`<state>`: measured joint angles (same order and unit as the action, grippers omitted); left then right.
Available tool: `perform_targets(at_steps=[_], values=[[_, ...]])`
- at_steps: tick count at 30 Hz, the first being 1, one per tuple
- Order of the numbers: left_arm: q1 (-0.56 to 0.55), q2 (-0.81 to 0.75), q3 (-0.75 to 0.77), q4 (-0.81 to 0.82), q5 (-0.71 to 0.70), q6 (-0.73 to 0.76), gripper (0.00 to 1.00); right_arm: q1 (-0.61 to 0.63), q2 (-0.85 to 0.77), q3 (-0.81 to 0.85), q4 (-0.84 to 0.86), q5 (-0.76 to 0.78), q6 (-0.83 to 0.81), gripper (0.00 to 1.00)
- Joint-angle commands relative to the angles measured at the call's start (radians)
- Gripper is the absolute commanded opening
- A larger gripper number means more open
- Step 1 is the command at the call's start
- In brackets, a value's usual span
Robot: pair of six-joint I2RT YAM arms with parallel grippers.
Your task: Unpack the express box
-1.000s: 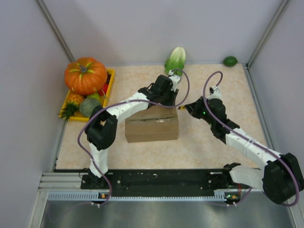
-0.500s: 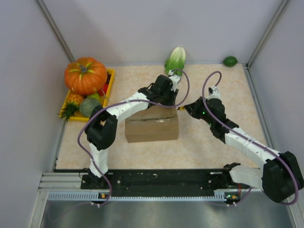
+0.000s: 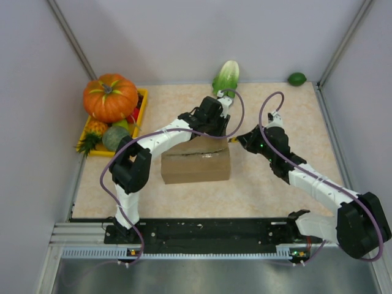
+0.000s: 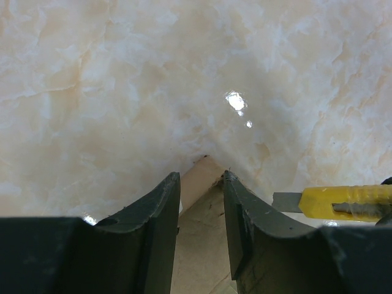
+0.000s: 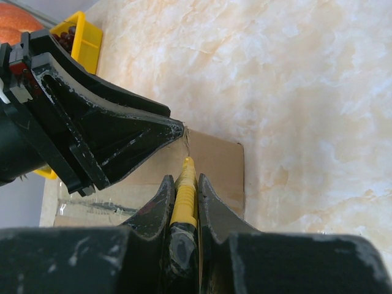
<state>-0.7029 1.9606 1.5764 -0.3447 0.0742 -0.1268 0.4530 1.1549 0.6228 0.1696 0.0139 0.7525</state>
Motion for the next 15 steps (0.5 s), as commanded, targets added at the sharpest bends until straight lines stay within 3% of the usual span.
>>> perform_targets(at_steps=[1, 15], values=[[0.013, 0.007, -0.033, -0.135, -0.027, 0.026, 0.39, -0.011, 0.0, 0.006, 0.054, -0.005, -0.008, 0.0], [0.011, 0.017, -0.032, -0.135, -0.025, 0.016, 0.39, -0.011, -0.001, -0.026, 0.051, -0.064, -0.019, 0.0]])
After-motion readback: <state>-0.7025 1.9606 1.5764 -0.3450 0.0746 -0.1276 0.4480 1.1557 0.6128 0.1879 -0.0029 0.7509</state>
